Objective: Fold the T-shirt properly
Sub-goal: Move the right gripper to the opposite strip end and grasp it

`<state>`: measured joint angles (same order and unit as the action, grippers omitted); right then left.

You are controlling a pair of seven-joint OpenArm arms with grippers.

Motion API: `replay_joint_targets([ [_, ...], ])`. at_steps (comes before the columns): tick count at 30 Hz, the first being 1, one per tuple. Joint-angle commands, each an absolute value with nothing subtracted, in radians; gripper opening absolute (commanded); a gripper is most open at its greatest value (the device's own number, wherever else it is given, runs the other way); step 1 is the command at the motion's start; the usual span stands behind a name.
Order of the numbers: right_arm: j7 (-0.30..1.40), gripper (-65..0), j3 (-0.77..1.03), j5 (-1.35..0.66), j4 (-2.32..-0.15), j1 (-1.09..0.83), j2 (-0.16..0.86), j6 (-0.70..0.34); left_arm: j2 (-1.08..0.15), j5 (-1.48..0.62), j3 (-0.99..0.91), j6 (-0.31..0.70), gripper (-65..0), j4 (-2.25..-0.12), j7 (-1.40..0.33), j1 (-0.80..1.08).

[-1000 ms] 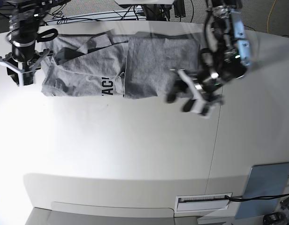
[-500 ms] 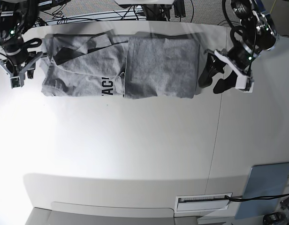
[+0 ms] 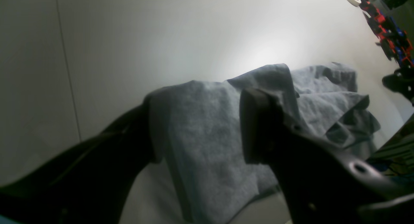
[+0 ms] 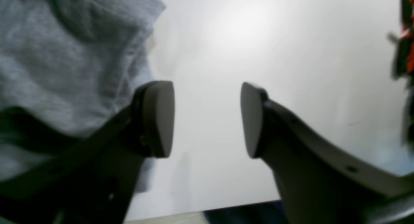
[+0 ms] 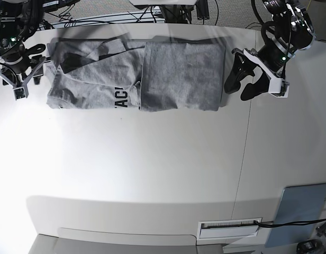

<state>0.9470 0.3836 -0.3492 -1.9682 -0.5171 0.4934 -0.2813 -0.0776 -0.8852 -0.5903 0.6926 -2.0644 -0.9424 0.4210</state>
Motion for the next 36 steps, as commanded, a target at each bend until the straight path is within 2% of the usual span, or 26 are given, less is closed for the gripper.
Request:
replay_joint_targets([
  [1, 0.975, -29.8, 0.393, -0.39, -1.981, -0.506, 0.51, -0.277, -0.083, -0.913, -0.591, 0.698, -30.0, -2.085, -0.92, 0.421],
  [3, 1.045, -29.3, 0.393, -0.458, -1.974, -0.485, 0.509, -0.296, -0.083, -0.914, -0.591, 0.698, -30.0, -2.085, -0.92, 0.421],
  [5, 1.042, -29.4, 0.393, -0.475, -1.941, -0.467, 0.51, -0.313, -0.083, -0.913, -0.591, 0.698, -30.0, -2.085, -0.92, 0.421],
  [15, 1.124, -29.4, 0.394, -0.703, -1.596, -0.285, 0.51, -0.443, -0.083, -0.913, -0.591, 0.698, -30.0, -2.085, -0.921, 0.421],
  [30, 1.261, -29.6, 0.394, -0.907, -1.442, -0.266, 0.51, -0.521, -0.083, -0.913, -0.591, 0.698, -30.0, -2.085, -0.92, 0.421],
  [32, 1.261, -30.8, 0.394, -0.908, -1.442, -0.266, 0.509, -0.531, -0.083, -0.913, -0.591, 0.698, -30.0, -2.085, -0.92, 0.421],
  [36, 1.277, -42.7, 0.394, -0.908, -1.442, -0.266, 0.509, -0.554, -0.083, -0.913, -0.591, 0.698, -30.0, -2.085, -0.921, 0.421],
])
